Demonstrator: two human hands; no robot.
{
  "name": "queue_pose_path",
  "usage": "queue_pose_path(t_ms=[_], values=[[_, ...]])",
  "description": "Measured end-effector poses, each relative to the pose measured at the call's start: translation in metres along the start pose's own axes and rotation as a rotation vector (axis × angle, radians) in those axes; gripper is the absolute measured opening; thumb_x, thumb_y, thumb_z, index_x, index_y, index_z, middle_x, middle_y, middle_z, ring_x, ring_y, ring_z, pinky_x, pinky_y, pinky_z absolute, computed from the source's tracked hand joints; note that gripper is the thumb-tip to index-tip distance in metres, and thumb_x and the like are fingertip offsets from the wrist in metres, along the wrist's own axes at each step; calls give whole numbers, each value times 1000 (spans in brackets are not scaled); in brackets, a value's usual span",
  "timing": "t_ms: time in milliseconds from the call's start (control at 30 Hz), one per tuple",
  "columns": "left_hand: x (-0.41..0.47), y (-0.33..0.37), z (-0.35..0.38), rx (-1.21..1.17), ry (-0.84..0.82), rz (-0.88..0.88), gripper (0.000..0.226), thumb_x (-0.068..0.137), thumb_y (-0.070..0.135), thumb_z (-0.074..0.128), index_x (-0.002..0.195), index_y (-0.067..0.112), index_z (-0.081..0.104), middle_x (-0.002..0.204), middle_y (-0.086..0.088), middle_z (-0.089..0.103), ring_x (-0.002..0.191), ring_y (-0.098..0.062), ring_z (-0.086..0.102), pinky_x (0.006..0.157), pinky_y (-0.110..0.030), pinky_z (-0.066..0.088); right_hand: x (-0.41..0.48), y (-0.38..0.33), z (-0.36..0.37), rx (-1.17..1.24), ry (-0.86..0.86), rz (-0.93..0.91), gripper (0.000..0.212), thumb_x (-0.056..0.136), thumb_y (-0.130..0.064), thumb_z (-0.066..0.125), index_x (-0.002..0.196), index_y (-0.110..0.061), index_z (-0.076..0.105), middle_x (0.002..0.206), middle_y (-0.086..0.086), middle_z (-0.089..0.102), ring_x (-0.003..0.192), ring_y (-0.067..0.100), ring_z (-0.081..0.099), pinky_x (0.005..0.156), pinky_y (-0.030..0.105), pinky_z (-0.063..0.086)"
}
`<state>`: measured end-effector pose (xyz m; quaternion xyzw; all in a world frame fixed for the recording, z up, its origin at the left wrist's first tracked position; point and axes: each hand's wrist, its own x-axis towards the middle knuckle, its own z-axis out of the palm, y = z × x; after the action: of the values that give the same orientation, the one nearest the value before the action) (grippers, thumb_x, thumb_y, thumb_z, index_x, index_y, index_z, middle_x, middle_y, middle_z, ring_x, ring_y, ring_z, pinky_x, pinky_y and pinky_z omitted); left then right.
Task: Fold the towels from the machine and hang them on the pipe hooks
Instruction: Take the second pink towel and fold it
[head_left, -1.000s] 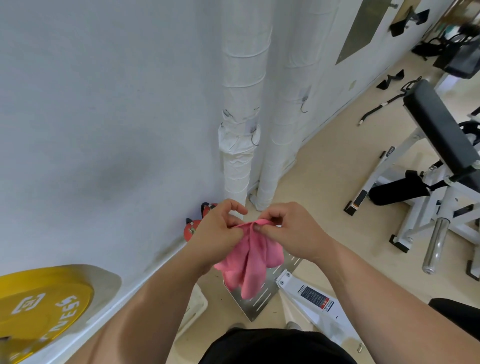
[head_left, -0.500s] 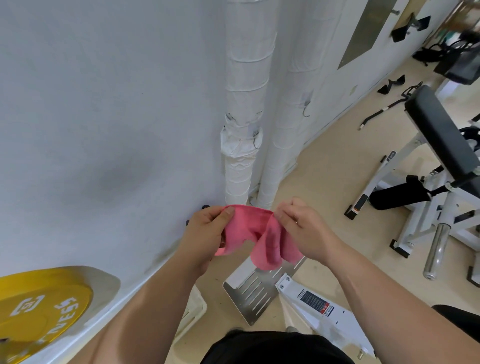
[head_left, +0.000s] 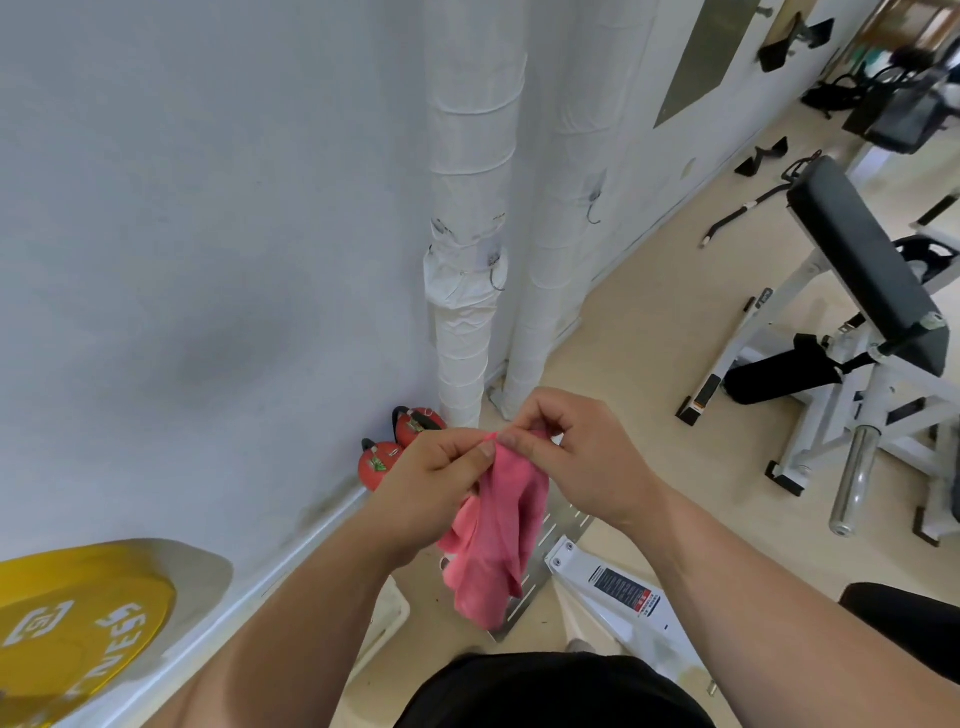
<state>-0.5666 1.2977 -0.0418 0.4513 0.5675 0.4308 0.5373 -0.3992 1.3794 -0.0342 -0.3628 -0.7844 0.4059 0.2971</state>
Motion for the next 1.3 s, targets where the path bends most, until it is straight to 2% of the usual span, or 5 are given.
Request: queue_pose_path(t_ms=[200, 667, 933, 1100, 1300], values=[[-5, 5, 6, -73, 10, 16, 33, 107, 4, 40, 91, 3, 69, 53, 19, 54, 45, 2, 47, 49, -7, 37, -2, -1, 7, 37, 61, -14, 19, 86, -14, 77, 72, -19, 65, 66, -16, 60, 65, 2, 54, 65, 13, 40], [7, 1, -2, 49, 186, 21, 27, 104, 15, 51, 90, 21, 74, 66, 16, 64, 56, 0, 54, 55, -22, 39, 0, 10, 9, 80, -15, 82, 12, 93, -34, 64, 85, -26, 68, 75, -2, 63, 73, 7, 56, 71, 28, 48], [35, 10, -50, 77, 525, 77, 26, 102, 14, 40, 82, 13, 56, 69, 4, 51, 63, -9, 44, 62, -30, 40, 1, 61, -8, -477, -290, -52, 56, 78, -56, 70, 58, -9, 48, 61, 9, 50, 72, 27, 48, 71, 43, 45], [43, 9, -72, 71, 632, 103, 23, 100, 11, 39, 84, 5, 55, 73, -4, 52, 63, -9, 46, 58, -23, 42, 3, 85, -26, -653, -266, -30, 59, 72, -77, 53, 65, -21, 69, 81, -9, 49, 80, 18, 45, 75, 36, 42], [42, -8, -96, 141, 616, 103, 24, 101, 11, 42, 82, 3, 55, 70, -2, 50, 65, -13, 44, 62, -32, 37, 8, 66, -61, -347, -165, 127, 34, 94, -49, 56, 65, -32, 65, 85, -4, 65, 79, 10, 59, 76, 31, 44]])
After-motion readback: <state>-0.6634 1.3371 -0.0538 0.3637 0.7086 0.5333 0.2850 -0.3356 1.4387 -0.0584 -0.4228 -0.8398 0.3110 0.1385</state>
